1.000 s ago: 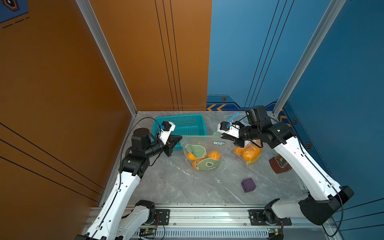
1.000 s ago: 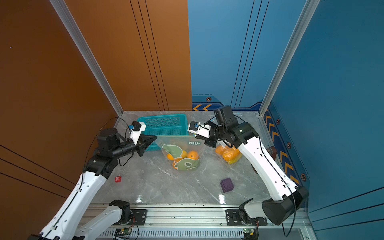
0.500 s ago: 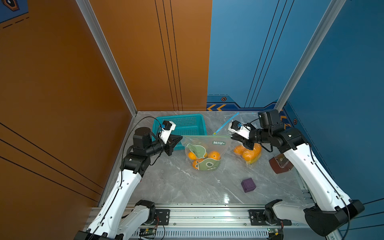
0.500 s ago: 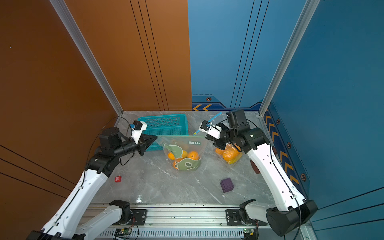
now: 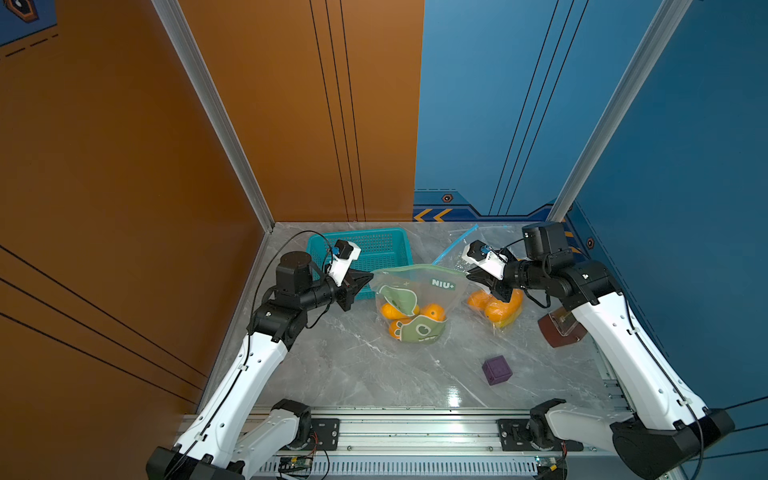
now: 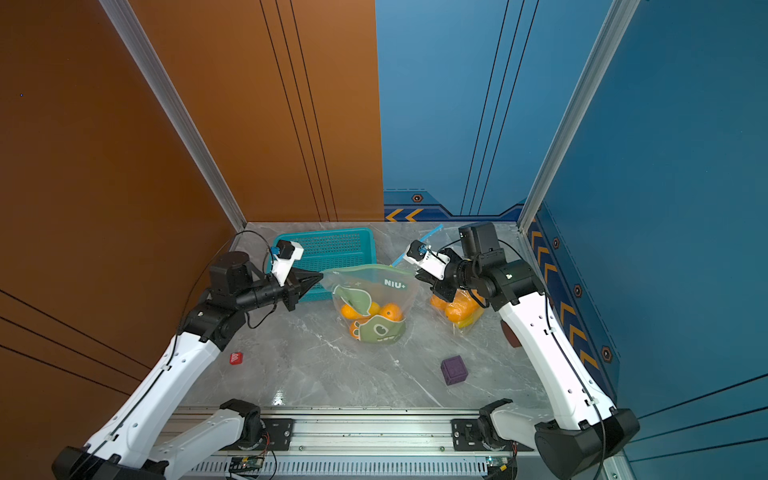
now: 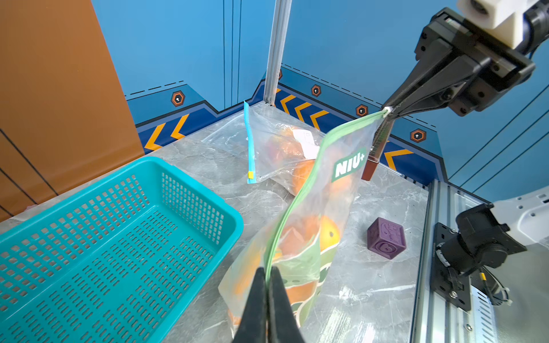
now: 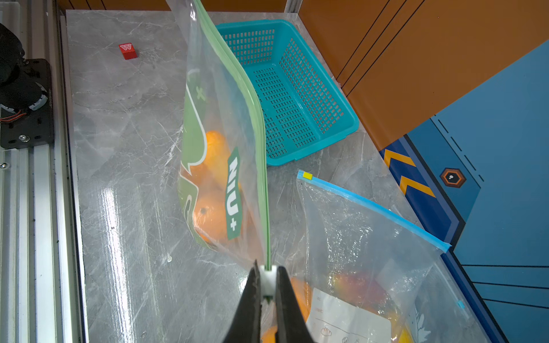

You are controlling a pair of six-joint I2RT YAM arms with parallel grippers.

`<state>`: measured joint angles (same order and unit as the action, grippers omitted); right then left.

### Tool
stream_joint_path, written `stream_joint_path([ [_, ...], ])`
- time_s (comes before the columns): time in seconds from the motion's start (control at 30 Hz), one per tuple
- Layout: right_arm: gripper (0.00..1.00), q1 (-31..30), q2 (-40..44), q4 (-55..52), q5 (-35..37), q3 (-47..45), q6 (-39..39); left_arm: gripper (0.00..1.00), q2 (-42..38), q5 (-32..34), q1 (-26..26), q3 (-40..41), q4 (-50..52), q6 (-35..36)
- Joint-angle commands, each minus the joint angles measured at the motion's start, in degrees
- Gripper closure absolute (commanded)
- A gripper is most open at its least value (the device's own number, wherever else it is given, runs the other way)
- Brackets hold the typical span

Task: Place the mango in a zip-top bag and seal the zipper
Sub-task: Zip the zipper on the zipper food storage bag.

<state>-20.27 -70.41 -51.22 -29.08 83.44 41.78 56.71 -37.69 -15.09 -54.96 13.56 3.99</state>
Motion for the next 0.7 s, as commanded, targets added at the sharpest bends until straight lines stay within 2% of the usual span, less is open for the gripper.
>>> stream_joint_path([
  [0.0, 1.00, -1.31, 3.69, 3.73, 2.71, -0.94, -3.66, 1.00, -0.84, 1.72, -3.54, -1.93, -0.54, -2.86],
  [0.17, 1.00, -4.27, 7.26, 5.00, 9.82, -2.09, -7.65, 1.00, -1.84, 5.34, -8.20, -1.62, -0.38, -8.39],
  [0.43, 1.00, -7.68, 11.65, 4.73, 17.92, -4.55, -11.94, 1.00, -3.55, 7.44, -10.26, -2.05, -0.38, -17.83],
  [0.57, 0.98, -7.59, 10.37, 5.78, 21.71, -5.51, -14.07, 1.00, -2.95, 9.03, -10.44, -1.32, -0.34, -20.75],
  [0.67, 0.98, -7.36, 5.50, 6.39, 23.15, -4.80, -15.16, 1.00, 0.38, 11.32, -10.01, -1.27, -0.38, -22.26],
])
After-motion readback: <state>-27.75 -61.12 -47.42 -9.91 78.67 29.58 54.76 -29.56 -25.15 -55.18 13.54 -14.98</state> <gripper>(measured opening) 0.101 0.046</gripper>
